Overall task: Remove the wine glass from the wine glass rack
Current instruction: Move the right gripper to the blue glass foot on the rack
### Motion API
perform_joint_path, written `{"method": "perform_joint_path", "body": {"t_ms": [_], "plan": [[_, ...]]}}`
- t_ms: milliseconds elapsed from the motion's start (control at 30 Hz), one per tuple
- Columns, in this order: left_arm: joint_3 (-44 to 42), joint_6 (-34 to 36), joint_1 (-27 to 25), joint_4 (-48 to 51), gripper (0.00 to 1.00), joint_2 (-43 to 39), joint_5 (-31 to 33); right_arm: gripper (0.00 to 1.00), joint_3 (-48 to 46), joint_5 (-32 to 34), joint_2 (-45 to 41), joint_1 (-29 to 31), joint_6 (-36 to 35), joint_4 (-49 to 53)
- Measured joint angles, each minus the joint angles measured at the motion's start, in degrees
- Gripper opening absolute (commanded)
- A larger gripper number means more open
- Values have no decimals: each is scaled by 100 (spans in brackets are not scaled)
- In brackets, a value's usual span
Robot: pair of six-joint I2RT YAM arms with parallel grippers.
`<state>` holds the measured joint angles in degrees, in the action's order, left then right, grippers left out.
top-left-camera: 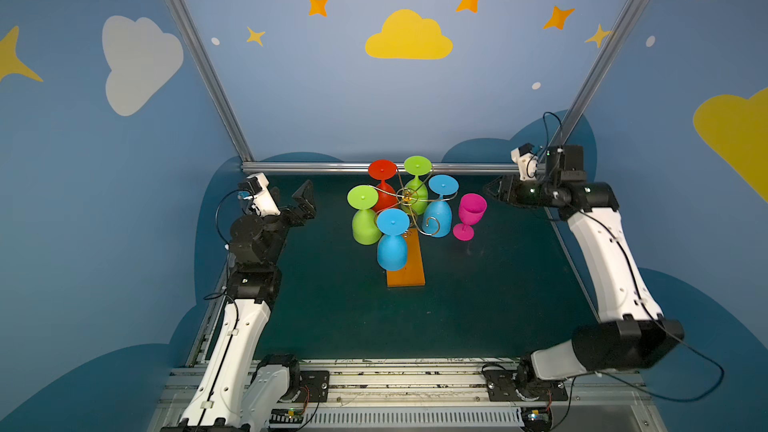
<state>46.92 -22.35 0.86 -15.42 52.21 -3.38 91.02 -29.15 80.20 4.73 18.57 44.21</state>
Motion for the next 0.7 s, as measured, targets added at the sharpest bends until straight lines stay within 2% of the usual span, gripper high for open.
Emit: {"method": "perform_joint_path", "body": {"t_ms": [133, 300, 700], "plan": [[-46, -20, 0, 7, 99, -26, 13, 57, -745, -656, -597, -2, 756, -1158], [-55, -35, 7, 9, 99, -39, 20, 56, -800, -1062, -481, 85, 1263, -1965], [-55, -59, 7, 11, 99, -85, 28, 55, -457, -1239, 302, 575, 1493, -2238]]}}
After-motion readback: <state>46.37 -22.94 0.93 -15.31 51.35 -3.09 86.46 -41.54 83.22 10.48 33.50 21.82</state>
